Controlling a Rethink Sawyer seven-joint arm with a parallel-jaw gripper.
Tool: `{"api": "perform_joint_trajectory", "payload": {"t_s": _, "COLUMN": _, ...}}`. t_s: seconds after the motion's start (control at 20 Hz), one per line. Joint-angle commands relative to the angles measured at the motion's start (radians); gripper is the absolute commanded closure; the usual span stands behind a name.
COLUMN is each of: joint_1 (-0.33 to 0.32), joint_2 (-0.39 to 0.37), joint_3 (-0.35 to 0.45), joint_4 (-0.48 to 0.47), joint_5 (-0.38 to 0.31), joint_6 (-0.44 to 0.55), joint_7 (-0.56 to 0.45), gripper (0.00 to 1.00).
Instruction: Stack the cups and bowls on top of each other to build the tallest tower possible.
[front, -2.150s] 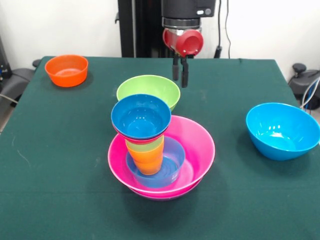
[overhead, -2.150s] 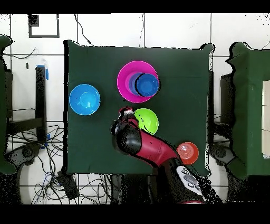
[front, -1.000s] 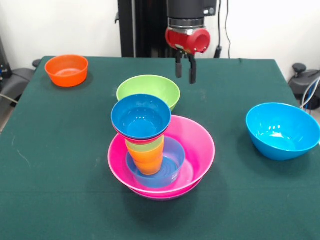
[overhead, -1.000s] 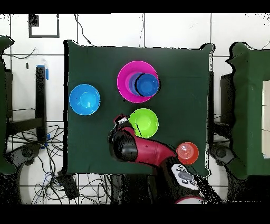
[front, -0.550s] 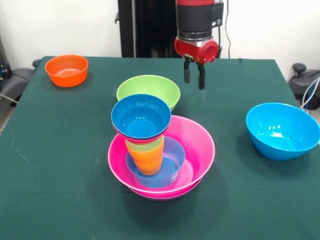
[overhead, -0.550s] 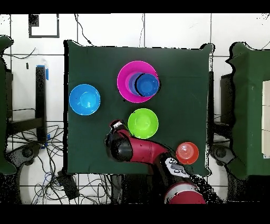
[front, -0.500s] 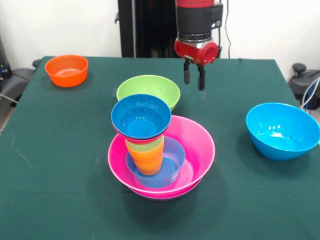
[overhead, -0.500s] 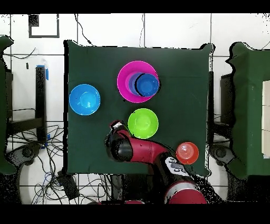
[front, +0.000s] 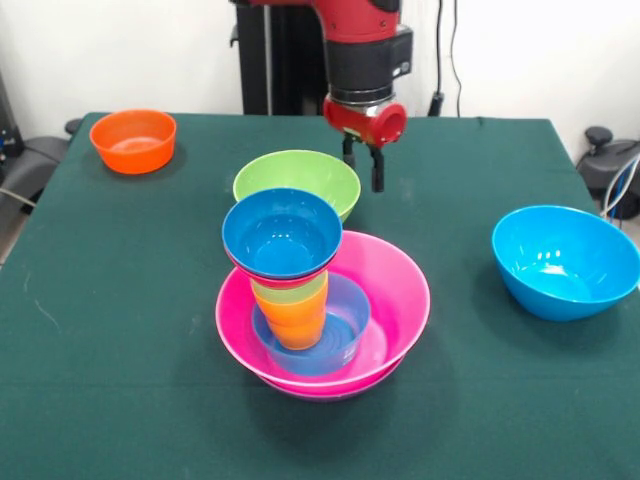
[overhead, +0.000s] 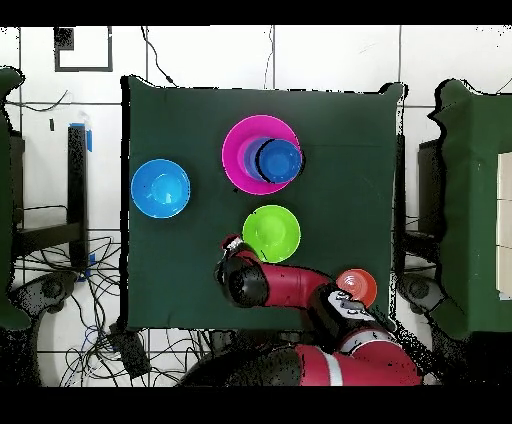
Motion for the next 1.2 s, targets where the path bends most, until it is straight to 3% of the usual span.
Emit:
{"api": "perform_joint_trajectory", "payload": {"t_s": 0.05, "joint_1": -0.069, "joint_2": 0.104, "joint_3": 0.113, "joint_4": -0.121, "joint_5": -0.142, "joint_6": 0.002, "joint_7": -0.077, "gripper": 0.0}}
{"api": "perform_joint_trajectory", "payload": {"t_s": 0.4, "joint_1": -0.082, "joint_2": 0.149, "joint_3": 0.106, "joint_4": -0.122, "joint_5": -0.213, "joint_6": -0.036, "joint_7": -0.032, "gripper": 0.0}}
{"api": "perform_joint_trajectory", "payload": {"t_s": 0.85, "joint_1": -0.047, "joint_2": 0.179, "joint_3": 0.096, "joint_4": -0.137, "joint_5": -0.226, "joint_6": -0.095, "joint_7": 0.022, "gripper": 0.0}}
{"api": "perform_joint_trajectory", "payload": {"t_s": 1.05, "joint_1": -0.046, "joint_2": 0.134, "joint_3": 0.091, "joint_4": -0.102, "joint_5": -0.222, "joint_6": -0.071, "joint_7": 0.03, "gripper": 0.0}}
{"api": "perform_joint_trajectory", "payload": {"t_s": 1.2, "joint_1": -0.044, "joint_2": 0.045, "joint_3": 0.093, "joint_4": -0.051, "joint_5": -0.203, "joint_6": -0.014, "joint_7": 0.032, "gripper": 0.0}}
